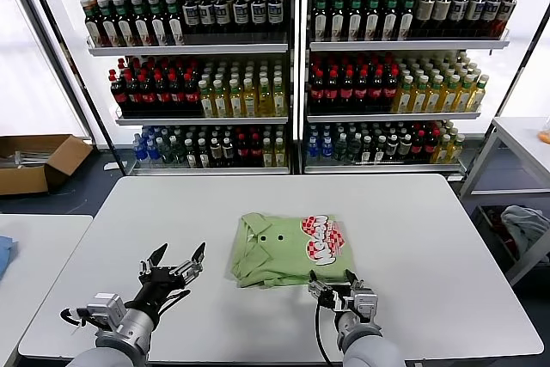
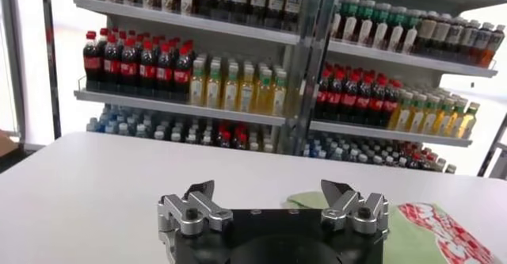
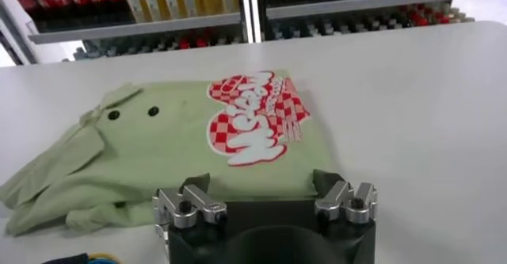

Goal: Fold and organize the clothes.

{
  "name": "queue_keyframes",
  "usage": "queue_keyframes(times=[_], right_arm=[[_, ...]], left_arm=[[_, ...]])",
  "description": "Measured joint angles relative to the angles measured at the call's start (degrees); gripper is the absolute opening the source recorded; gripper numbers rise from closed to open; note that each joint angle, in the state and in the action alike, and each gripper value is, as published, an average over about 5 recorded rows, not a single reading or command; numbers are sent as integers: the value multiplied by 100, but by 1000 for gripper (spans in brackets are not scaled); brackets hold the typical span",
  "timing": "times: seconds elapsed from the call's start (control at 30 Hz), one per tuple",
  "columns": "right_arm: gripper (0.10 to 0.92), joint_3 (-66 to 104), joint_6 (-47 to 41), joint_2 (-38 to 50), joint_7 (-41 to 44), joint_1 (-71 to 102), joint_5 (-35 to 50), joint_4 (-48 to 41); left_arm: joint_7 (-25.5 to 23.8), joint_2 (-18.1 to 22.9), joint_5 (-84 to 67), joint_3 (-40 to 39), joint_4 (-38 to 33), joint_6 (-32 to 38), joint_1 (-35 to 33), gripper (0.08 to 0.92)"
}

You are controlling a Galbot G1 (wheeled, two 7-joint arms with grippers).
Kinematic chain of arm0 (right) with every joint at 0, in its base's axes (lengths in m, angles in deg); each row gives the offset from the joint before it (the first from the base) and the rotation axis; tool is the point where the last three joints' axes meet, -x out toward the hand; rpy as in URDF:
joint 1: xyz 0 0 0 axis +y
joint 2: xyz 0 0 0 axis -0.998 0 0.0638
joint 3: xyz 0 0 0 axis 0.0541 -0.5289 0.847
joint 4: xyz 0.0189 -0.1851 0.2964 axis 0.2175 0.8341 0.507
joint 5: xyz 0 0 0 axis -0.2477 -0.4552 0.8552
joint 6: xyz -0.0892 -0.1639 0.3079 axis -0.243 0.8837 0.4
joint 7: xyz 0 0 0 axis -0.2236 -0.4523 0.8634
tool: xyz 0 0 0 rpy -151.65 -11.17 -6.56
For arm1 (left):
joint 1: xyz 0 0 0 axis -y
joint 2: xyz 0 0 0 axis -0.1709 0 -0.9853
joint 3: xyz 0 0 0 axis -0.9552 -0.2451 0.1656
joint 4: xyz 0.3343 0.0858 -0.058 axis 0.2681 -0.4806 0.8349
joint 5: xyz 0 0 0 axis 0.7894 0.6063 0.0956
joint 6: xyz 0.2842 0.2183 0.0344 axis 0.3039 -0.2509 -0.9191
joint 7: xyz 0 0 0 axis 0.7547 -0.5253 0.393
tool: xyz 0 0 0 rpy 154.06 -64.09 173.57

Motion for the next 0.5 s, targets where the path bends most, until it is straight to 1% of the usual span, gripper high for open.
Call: queue_keyframes(times=[0.5], right_arm=[[823,-45,-3,118,-54,98,60,-23]], left_arm=[[-2,54,-6,-4,-37,-1,-34,823]])
